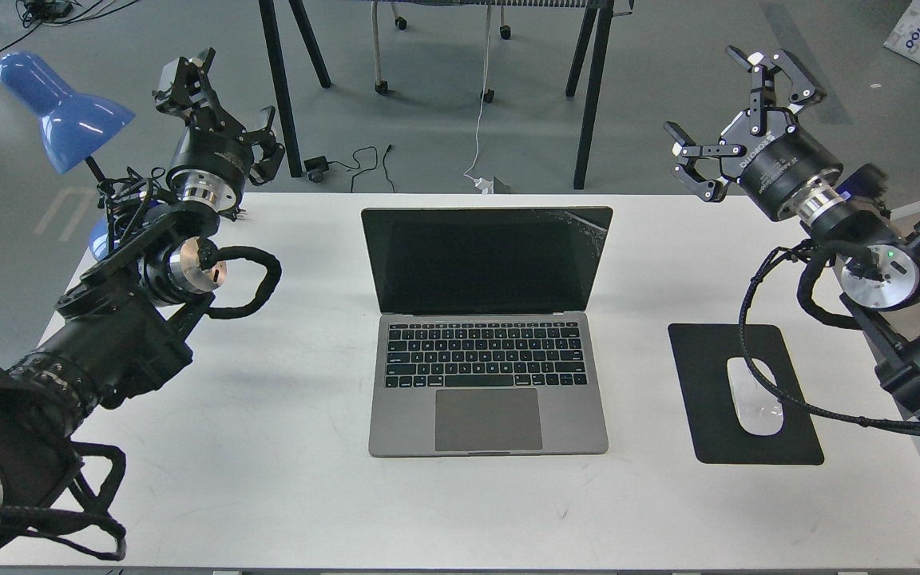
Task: Close notebook with right arm
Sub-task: 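Raise the right gripper up from beside the mouse pad, then move the right gripper over the top edge of the laptop screen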
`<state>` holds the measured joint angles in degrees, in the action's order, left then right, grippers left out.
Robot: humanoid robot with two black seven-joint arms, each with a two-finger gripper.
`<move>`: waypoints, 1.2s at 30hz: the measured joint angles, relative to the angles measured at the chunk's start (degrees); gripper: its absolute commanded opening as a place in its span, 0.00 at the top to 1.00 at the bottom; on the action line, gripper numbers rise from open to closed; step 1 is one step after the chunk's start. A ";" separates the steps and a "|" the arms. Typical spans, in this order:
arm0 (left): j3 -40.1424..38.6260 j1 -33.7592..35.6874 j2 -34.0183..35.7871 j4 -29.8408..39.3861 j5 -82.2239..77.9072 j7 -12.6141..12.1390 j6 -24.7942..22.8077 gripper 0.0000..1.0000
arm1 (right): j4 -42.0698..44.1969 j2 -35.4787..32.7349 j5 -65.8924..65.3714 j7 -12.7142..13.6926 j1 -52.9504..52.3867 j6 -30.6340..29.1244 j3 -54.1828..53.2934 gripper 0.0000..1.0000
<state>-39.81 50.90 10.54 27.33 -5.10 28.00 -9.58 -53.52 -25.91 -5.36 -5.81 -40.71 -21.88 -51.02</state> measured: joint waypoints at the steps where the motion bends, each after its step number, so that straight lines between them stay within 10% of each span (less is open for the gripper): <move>1: 0.00 0.01 -0.01 0.00 0.00 0.00 0.06 0.00 | 0.00 0.00 0.00 0.00 -0.01 0.00 -0.03 0.00; 13: -0.03 0.08 -0.20 0.00 -0.01 0.00 1.93 0.00 | 2.30 2.10 -0.13 0.68 -5.14 7.74 2.67 0.00; 36: 0.00 0.08 -0.08 0.10 -0.01 0.00 1.84 0.00 | 32.92 25.33 -0.27 0.01 -25.24 15.41 26.00 0.00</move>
<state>-39.81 50.98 10.47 27.43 -5.10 28.00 -7.74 -20.60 -0.58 -5.63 -5.80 -65.95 -6.47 -25.02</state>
